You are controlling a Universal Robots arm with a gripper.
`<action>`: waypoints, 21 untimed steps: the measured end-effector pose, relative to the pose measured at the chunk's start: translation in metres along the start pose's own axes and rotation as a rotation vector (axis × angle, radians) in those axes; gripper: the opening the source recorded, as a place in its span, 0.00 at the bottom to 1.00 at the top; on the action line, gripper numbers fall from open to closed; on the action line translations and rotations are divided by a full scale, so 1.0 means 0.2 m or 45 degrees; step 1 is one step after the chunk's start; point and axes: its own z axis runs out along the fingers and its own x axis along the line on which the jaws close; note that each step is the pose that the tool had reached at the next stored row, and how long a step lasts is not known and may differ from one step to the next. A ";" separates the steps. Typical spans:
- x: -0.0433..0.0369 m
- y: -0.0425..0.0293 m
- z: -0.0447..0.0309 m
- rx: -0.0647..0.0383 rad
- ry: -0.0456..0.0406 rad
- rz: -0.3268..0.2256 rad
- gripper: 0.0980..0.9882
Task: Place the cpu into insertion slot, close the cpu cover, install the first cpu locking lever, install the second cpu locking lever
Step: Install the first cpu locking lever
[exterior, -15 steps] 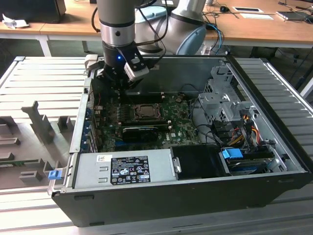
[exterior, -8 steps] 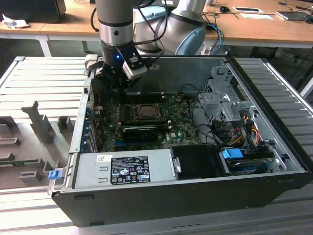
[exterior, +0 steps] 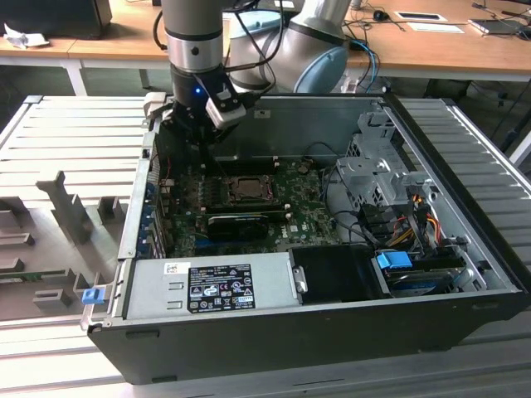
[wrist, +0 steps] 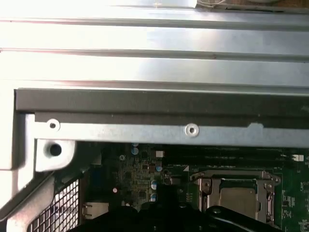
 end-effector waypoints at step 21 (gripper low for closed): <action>-0.138 -0.001 0.000 0.000 0.000 -0.002 0.01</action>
